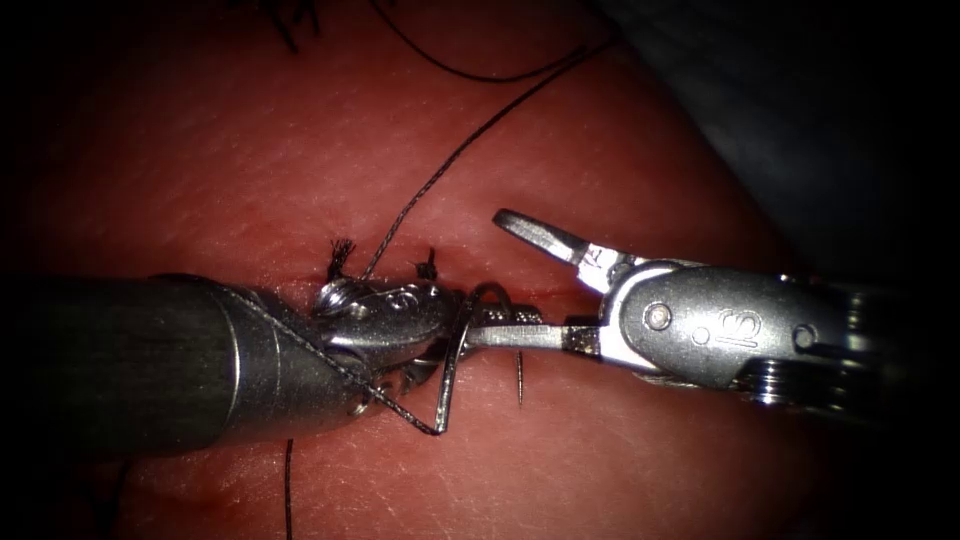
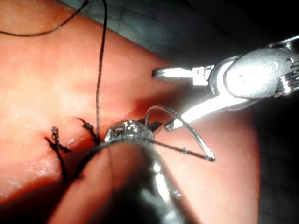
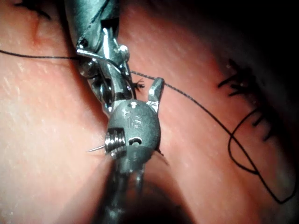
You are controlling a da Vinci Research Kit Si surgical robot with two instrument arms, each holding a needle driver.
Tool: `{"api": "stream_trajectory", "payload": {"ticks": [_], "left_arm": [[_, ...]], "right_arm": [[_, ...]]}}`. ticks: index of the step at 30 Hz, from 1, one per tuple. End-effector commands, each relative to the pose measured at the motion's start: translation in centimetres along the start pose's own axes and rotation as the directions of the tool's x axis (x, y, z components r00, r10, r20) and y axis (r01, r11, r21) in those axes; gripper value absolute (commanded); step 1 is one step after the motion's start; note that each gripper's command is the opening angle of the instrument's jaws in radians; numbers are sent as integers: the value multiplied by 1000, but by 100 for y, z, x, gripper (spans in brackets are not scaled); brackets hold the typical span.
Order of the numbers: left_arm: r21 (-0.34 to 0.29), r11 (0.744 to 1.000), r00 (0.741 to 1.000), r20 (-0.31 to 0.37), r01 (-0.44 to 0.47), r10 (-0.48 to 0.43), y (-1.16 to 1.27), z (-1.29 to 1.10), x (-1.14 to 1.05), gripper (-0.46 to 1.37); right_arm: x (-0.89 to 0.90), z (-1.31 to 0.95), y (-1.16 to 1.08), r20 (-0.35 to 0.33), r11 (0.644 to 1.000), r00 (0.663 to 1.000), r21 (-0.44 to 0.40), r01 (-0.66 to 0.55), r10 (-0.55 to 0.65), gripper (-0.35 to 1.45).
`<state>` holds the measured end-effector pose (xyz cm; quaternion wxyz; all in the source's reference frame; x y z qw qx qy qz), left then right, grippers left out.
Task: Wound Closure
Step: Hand over the needle from the left to the right gripper
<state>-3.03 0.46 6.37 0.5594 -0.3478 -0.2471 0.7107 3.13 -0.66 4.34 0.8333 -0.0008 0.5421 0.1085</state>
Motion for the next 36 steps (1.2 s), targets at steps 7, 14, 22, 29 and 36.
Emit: {"api": "stream_trajectory", "payload": {"ticks": [7,14,22,29,36], "left_arm": [[87,996,998,64,-5,0,8,0,-4,-35],[69,998,996,87,-4,-2,13,0,-5,-35],[64,998,996,87,-4,-1,13,0,-6,-35],[63,998,996,91,-23,18,13,0,-7,-35],[37,999,994,103,-38,34,13,-1,-9,-35]], "right_arm": [[-1,-1,-2,16,998,998,26,58,-58,123],[1,0,-4,21,993,993,34,116,-117,115],[4,3,-7,23,986,986,36,162,-163,87],[6,-5,-9,22,969,971,58,238,-240,-35],[10,-17,-6,15,965,967,72,254,-256,-35]]}}
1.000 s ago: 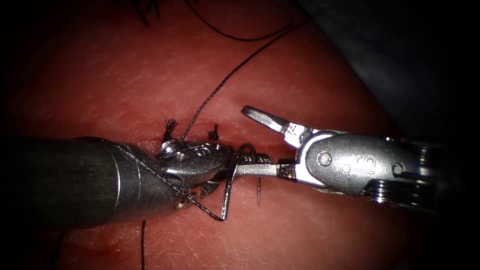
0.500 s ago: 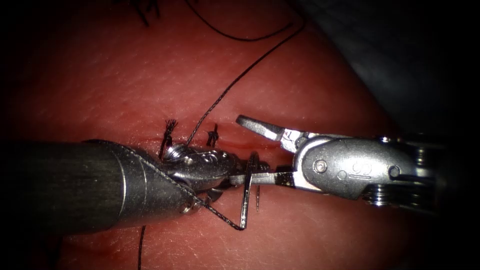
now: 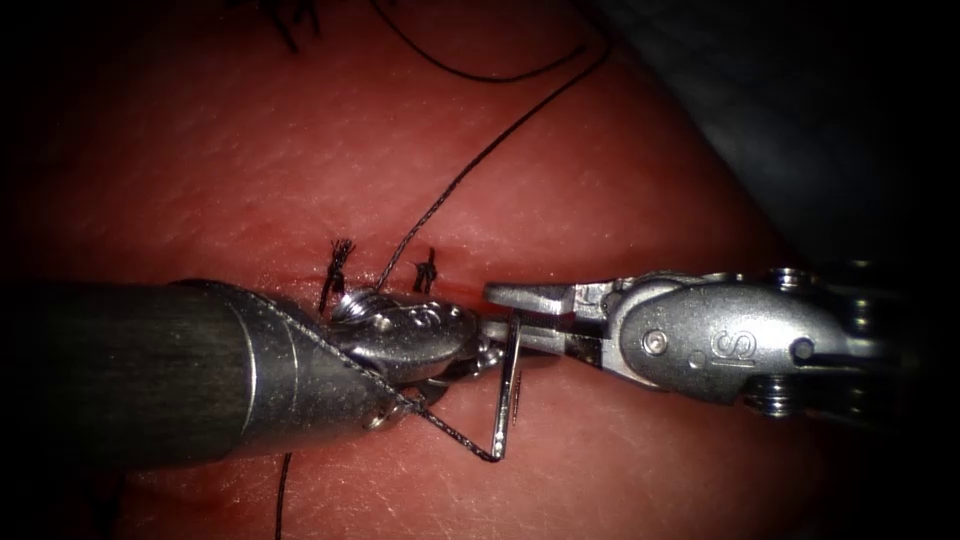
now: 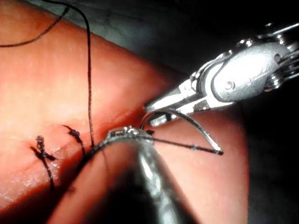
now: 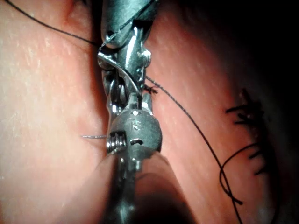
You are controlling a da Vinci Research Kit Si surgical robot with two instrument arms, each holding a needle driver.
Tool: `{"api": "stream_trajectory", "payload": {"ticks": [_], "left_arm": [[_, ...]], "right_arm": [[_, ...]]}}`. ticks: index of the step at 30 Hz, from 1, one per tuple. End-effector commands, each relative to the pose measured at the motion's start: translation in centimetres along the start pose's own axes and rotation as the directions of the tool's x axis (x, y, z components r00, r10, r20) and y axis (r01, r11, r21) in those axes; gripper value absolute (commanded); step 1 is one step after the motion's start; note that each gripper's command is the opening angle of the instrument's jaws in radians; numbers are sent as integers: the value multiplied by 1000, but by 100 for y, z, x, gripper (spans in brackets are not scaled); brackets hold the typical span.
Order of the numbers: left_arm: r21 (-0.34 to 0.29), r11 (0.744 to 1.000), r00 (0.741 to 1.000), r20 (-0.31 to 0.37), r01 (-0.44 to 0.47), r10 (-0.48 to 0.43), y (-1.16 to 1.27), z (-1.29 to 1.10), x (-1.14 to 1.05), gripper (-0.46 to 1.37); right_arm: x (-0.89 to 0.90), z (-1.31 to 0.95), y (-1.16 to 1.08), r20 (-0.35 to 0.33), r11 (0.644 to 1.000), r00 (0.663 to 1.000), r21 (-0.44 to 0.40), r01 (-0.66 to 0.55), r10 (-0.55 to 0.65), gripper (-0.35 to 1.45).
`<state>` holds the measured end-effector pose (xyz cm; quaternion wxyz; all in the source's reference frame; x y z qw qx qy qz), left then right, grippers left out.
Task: Wound Closure
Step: Hand over the needle from the left to the right gripper
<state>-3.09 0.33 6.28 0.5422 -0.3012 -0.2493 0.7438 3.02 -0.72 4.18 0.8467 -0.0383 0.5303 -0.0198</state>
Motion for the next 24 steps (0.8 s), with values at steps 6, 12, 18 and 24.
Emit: {"api": "stream_trajectory", "payload": {"ticks": [6,12,18,24], "left_arm": [[-104,995,1000,17,5,-3,-1,2,4,-10],[-156,988,1000,1,10,-10,-3,7,10,135],[-194,981,999,-41,-19,11,1,7,7,136],[-195,977,995,-60,-91,81,5,-1,-5,136]], "right_arm": [[3,-2,2,0,1000,1000,-1,-3,3,-35],[5,-2,2,-2,1000,1000,-3,-3,3,-35],[5,-3,5,-3,1000,1000,-4,-11,11,-35],[3,-7,11,-11,1000,1000,-16,-25,25,-35]]}}
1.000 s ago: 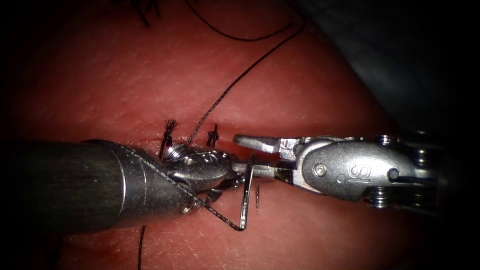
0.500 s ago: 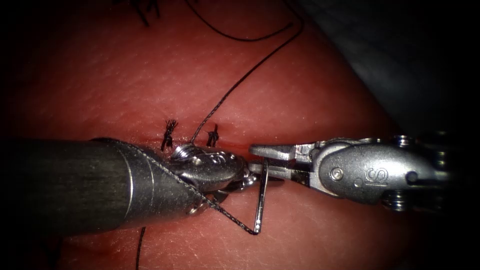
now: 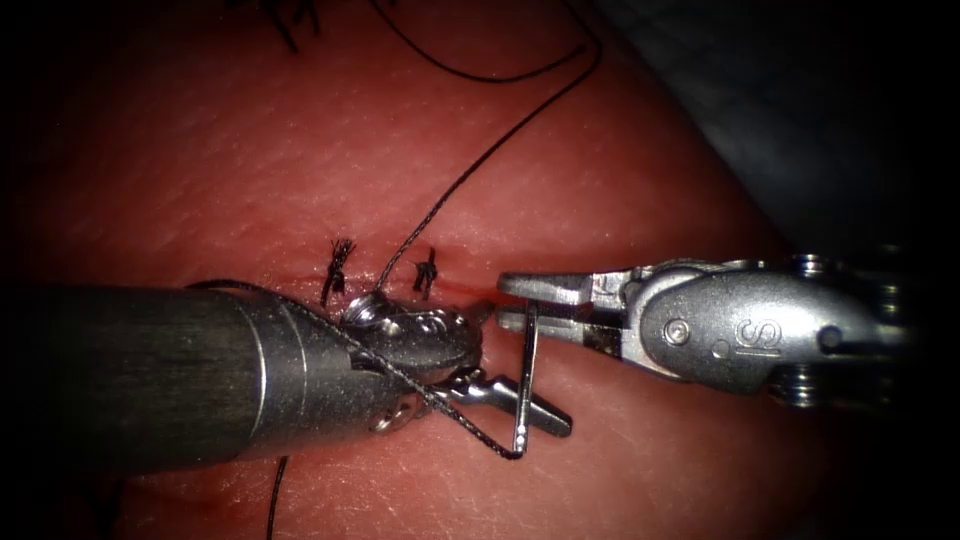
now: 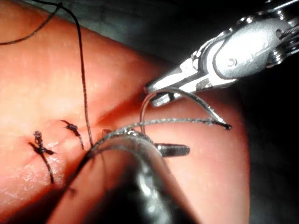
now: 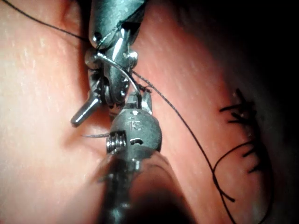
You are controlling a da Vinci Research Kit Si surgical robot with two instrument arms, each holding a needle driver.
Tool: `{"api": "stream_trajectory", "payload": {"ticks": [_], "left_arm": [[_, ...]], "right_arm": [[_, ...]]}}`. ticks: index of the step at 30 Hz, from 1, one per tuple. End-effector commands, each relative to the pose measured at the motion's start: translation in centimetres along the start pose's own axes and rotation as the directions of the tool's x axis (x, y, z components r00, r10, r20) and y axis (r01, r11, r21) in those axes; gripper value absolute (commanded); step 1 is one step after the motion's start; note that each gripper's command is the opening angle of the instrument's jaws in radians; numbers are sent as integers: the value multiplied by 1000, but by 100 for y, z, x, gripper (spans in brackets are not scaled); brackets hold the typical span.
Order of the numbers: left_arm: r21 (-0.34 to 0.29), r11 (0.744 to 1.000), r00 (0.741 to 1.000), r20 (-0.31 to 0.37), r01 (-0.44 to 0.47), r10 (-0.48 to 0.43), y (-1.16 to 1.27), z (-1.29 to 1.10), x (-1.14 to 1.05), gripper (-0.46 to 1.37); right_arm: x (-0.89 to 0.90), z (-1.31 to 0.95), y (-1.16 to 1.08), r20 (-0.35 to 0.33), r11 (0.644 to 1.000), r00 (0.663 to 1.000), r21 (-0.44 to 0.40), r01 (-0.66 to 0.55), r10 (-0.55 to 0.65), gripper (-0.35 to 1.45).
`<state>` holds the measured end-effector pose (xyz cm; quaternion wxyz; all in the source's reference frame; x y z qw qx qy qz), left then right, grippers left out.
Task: Wound Closure
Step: Hand over the needle from the left to the right gripper
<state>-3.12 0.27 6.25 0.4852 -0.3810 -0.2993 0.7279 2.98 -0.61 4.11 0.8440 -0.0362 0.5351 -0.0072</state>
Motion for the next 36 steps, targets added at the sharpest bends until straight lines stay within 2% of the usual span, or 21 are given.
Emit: {"api": "stream_trajectory", "payload": {"ticks": [1,6,9,18,24,36], "left_arm": [[7,1000,1000,-8,-28,29,1,-3,-3,136],[9,992,991,-39,-124,125,6,-10,-10,136],[7,990,989,-44,-143,143,9,-13,-13,136],[8,986,985,-47,-165,165,14,-26,-9,136],[11,982,978,-90,-188,189,13,-35,-2,135],[15,980,976,-90,-197,198,15,-36,-1,136]], "right_arm": [[0,-2,1,4,1000,1000,-7,-2,2,-35],[-1,-6,2,5,1000,1000,-25,-1,1,-35],[-3,-8,3,8,1000,1000,-26,-1,1,-35],[-8,-15,4,22,999,1000,-30,-11,12,-35],[-11,-18,4,22,999,1000,-36,-21,22,-35],[-11,-18,2,18,999,1000,-41,-20,20,-35]]}}
